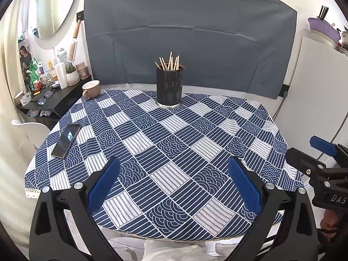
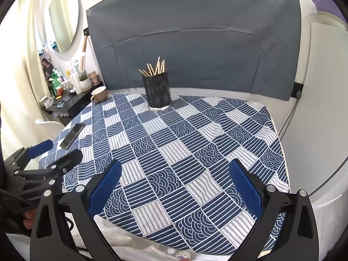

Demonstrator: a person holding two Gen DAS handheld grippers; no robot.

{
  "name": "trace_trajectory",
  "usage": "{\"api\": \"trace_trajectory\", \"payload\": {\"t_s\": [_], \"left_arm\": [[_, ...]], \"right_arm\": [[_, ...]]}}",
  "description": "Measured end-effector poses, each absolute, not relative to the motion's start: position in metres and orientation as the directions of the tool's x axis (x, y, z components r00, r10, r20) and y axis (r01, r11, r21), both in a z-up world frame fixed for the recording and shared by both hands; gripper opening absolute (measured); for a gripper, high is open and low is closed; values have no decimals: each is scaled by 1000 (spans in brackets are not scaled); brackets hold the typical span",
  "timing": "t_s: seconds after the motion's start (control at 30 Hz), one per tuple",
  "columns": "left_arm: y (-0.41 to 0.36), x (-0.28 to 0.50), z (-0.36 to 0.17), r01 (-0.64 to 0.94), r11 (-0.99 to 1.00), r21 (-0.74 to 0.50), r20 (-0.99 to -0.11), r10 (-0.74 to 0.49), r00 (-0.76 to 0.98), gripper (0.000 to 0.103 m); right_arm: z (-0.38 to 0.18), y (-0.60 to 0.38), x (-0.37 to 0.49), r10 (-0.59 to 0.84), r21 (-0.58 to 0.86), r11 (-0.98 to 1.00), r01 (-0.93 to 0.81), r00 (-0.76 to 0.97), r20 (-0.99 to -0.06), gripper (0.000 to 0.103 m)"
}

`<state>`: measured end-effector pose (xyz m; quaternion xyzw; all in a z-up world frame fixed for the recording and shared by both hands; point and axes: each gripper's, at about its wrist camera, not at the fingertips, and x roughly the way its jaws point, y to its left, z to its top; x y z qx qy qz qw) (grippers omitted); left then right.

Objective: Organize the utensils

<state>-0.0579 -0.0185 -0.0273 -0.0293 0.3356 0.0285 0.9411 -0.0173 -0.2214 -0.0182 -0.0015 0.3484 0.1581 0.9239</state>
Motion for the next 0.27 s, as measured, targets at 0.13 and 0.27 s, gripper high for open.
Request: {"api": "trace_trajectory", "payload": {"t_s": [0.13, 0.27], "left_arm": [[-16, -59, -26, -78, 996, -46, -627, 32, 778, 97], [-17, -58, -26, -74, 996, -43, -629, 31, 777, 97]], "right_arm": [[-19, -221, -17, 289, 107, 951, -291, 706, -646, 95], [-19, -221, -19, 290, 110, 951, -290, 706, -646, 95]]}}
